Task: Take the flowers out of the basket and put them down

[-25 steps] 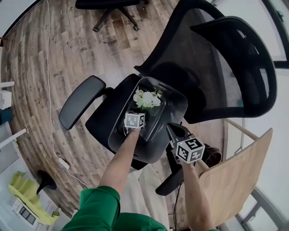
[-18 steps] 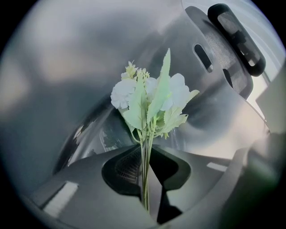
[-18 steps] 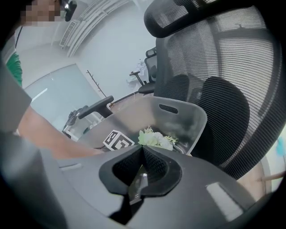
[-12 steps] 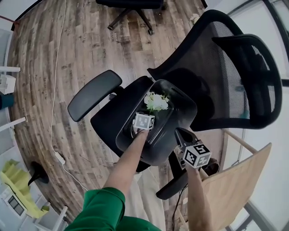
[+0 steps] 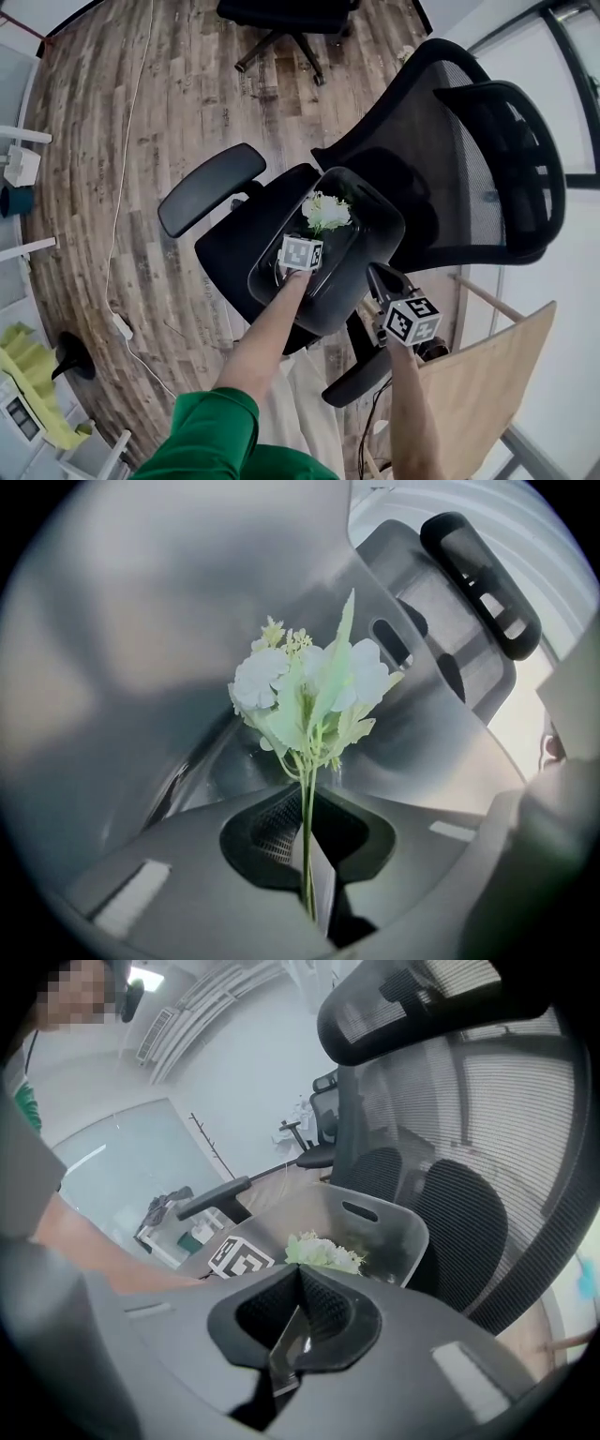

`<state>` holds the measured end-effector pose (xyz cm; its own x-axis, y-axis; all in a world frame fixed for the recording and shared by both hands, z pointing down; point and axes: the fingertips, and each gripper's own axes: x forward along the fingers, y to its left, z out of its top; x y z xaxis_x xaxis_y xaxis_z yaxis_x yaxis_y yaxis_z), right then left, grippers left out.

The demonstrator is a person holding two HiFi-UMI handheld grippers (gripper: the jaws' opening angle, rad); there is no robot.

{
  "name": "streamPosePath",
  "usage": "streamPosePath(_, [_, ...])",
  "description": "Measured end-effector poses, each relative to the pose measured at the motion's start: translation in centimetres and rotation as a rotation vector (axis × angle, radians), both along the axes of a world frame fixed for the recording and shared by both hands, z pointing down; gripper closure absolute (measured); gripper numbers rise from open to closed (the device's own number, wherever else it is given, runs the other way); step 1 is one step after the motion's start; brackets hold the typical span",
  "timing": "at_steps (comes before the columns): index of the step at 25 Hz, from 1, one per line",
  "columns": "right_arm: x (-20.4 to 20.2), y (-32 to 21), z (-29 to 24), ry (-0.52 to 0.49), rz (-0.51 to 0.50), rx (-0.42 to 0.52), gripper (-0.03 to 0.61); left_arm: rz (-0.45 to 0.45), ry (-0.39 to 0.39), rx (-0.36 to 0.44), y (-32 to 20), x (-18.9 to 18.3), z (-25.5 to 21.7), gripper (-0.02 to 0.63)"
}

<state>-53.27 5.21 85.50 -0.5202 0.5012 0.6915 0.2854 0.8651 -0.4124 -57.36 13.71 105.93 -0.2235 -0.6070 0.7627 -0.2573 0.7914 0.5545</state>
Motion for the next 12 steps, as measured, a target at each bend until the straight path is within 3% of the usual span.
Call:
streamPosePath(6, [-0.6, -0.3, -4.2, -0.057, -0.002, 0.002, 0.572, 0.006, -0.081, 0.047, -1.0, -0.4, -4.9, 0.577])
streamPosePath(12, [-3.7, -2.6, -9.6, -0.136, 0.015, -0.004, 0.572, 0.032, -0.206, 0.090, -3.1, -4.0, -12.4, 0.577])
